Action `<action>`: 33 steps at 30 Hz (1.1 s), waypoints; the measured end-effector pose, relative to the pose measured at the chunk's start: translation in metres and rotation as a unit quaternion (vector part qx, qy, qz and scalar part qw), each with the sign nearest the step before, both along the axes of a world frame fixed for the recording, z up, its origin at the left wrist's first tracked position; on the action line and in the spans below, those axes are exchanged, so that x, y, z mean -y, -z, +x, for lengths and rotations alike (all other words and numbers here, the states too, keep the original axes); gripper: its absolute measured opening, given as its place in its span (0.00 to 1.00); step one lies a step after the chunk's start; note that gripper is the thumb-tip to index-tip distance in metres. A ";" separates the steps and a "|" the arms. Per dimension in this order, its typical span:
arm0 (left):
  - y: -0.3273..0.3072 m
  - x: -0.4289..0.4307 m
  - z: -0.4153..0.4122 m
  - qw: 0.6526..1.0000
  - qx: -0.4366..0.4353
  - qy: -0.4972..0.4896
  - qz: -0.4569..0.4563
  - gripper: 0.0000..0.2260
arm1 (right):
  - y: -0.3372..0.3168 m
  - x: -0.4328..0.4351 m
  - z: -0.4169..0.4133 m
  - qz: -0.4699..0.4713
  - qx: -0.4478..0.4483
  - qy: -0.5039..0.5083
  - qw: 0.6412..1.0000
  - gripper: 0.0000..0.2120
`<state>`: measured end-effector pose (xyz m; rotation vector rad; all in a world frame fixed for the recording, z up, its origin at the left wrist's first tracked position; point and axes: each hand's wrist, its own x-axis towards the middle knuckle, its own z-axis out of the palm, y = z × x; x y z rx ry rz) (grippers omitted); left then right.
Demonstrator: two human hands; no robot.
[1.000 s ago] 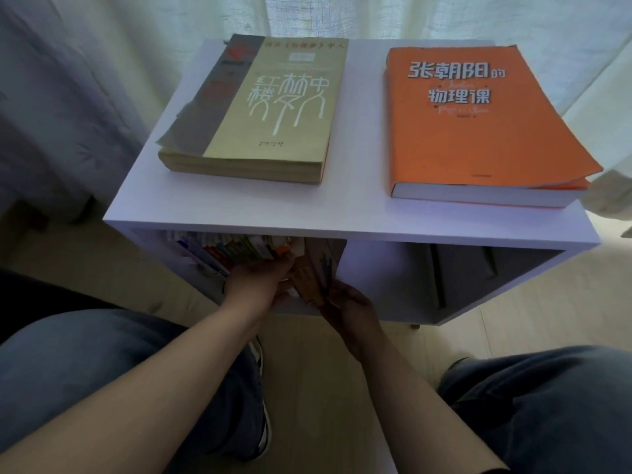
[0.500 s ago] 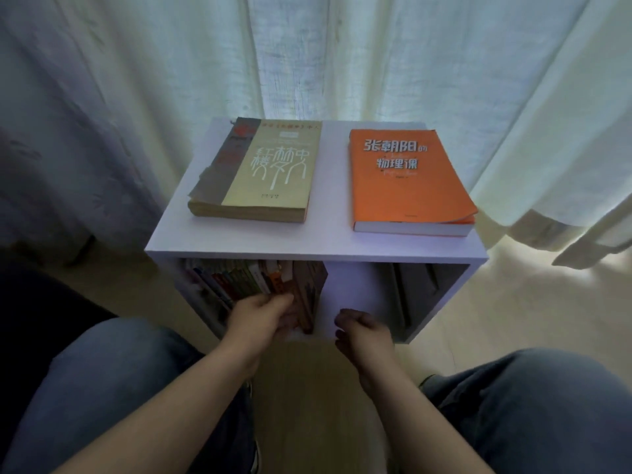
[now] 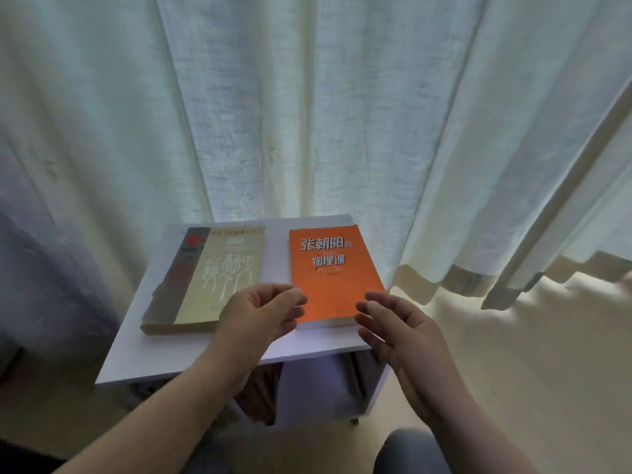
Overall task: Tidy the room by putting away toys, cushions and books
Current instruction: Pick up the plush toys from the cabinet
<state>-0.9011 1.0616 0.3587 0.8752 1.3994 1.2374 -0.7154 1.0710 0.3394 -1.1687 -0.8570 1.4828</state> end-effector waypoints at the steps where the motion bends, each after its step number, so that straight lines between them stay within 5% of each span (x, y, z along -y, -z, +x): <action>1: -0.009 -0.014 0.003 1.000 -0.007 0.016 0.009 0.05 | -0.010 -0.013 0.005 0.008 0.007 0.014 1.000 0.08; 14: -0.135 -0.180 0.059 0.990 -0.058 0.127 0.035 0.04 | -0.148 -0.154 0.067 0.027 0.023 0.160 0.986 0.06; 24: -0.349 -0.166 0.197 0.962 -0.056 0.265 0.037 0.04 | -0.353 -0.078 0.199 0.015 0.026 0.310 0.950 0.06; 33: -0.520 -0.104 0.400 0.904 -0.051 0.418 0.070 0.03 | -0.530 0.043 0.370 0.048 0.041 0.469 0.881 0.05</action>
